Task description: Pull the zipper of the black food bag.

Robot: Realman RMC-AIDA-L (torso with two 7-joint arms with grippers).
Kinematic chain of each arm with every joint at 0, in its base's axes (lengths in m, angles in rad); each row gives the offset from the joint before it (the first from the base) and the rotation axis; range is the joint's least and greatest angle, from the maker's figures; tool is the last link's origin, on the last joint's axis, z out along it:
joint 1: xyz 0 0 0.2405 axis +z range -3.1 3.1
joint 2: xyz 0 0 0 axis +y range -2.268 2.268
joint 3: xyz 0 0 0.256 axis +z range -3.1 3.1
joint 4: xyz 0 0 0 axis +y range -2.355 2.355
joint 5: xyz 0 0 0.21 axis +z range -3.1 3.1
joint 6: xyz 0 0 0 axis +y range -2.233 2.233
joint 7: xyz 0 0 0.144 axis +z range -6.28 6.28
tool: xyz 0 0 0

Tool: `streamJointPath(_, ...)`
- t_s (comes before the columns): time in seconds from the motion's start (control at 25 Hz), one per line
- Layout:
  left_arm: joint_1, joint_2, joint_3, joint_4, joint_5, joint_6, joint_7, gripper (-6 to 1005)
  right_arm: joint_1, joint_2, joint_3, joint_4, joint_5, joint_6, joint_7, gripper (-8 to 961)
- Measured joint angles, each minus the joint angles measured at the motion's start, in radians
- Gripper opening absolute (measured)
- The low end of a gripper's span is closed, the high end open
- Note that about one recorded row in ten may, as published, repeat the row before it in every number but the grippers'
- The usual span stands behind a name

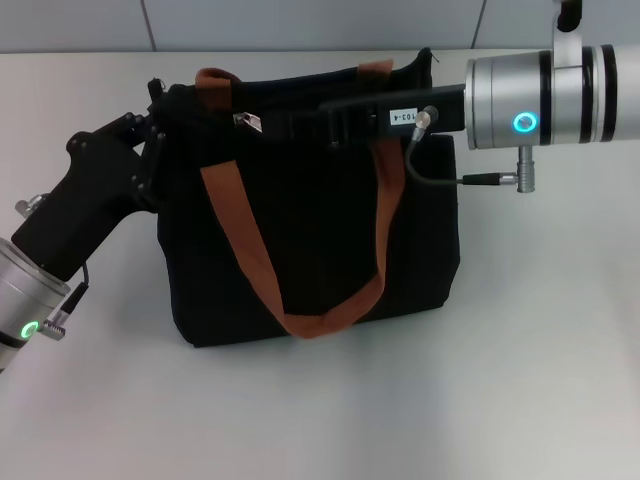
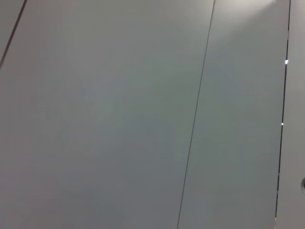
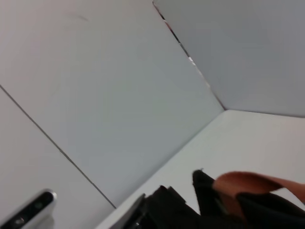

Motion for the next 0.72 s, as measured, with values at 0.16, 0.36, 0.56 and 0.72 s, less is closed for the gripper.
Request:
streamJointPath(0.16, 0.001, 0.000, -0.002, 0.000, 0.000, -0.002, 0.000, 48, 0.001, 0.000, 0.000, 0.000, -0.011, 0.004, 0.004, -1)
streamJointPath(0.36, 0.002, 0.000, -0.017, -0.001, 0.001, -0.006, 0.000, 48, 0.001, -0.002, 0.001, 0.000, -0.012, 0.004, 0.004, -1)
streamJointPath(0.56, 0.007, 0.000, -0.044, -0.001, 0.001, -0.014, 0.000, 49, -0.001, -0.009, 0.010, 0.005, -0.015, 0.005, 0.004, -1)
streamJointPath(0.72, 0.011, 0.000, -0.066, -0.002, 0.002, -0.016, 0.001, 49, -0.005, -0.010, 0.043, -0.001, -0.050, 0.004, 0.008, -1)
